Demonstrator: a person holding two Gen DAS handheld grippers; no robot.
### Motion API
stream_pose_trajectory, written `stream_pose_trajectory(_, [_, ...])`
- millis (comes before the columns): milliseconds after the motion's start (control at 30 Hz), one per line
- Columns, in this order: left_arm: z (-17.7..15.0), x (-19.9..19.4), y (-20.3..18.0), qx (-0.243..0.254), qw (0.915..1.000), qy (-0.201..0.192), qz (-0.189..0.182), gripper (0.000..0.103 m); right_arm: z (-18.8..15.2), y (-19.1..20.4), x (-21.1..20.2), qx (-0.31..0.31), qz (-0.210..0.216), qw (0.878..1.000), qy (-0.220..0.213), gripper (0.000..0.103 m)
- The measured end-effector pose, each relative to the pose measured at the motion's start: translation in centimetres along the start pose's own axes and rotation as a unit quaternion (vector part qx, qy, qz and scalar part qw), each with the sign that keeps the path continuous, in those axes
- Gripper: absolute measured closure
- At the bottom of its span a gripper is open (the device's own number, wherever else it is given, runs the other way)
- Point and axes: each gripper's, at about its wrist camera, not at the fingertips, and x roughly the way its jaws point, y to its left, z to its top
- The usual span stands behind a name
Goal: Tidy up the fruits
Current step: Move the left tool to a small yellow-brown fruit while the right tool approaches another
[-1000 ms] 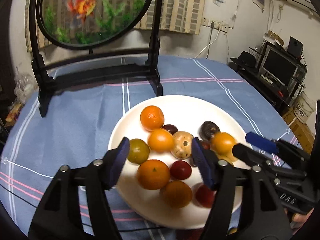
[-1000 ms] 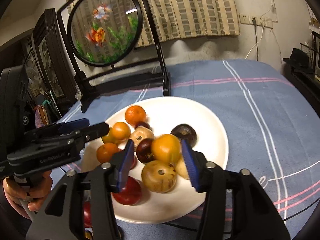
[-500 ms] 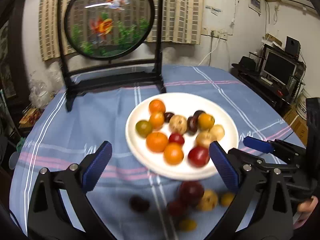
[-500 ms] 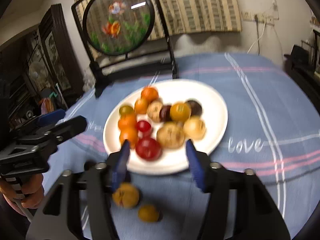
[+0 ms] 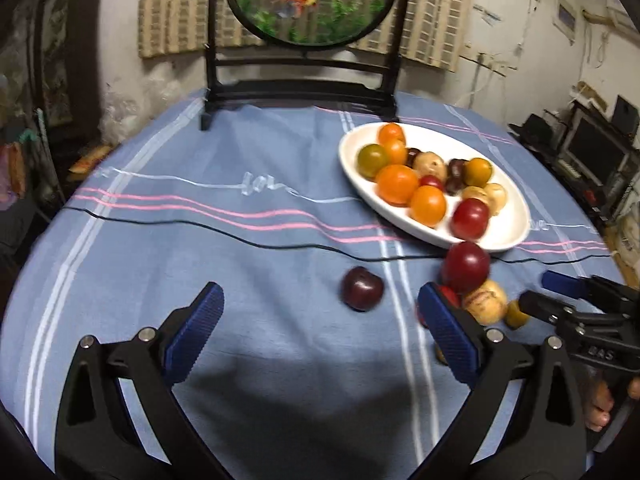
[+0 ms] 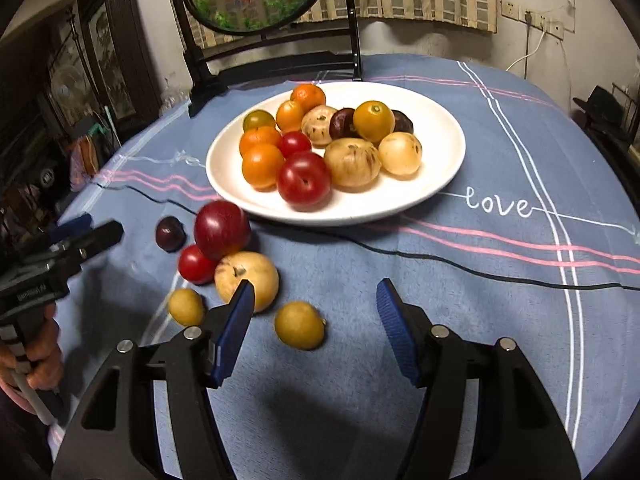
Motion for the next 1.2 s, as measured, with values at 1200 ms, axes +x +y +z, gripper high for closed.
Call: stream_pose_trajectory(1200, [0.3, -0.7, 0.3, -0.015, 0.9997, 0.009, -0.016, 0.004, -1.5, 1.8, 1.4, -0.082, -0.014, 0.996, 0.018, 0.074])
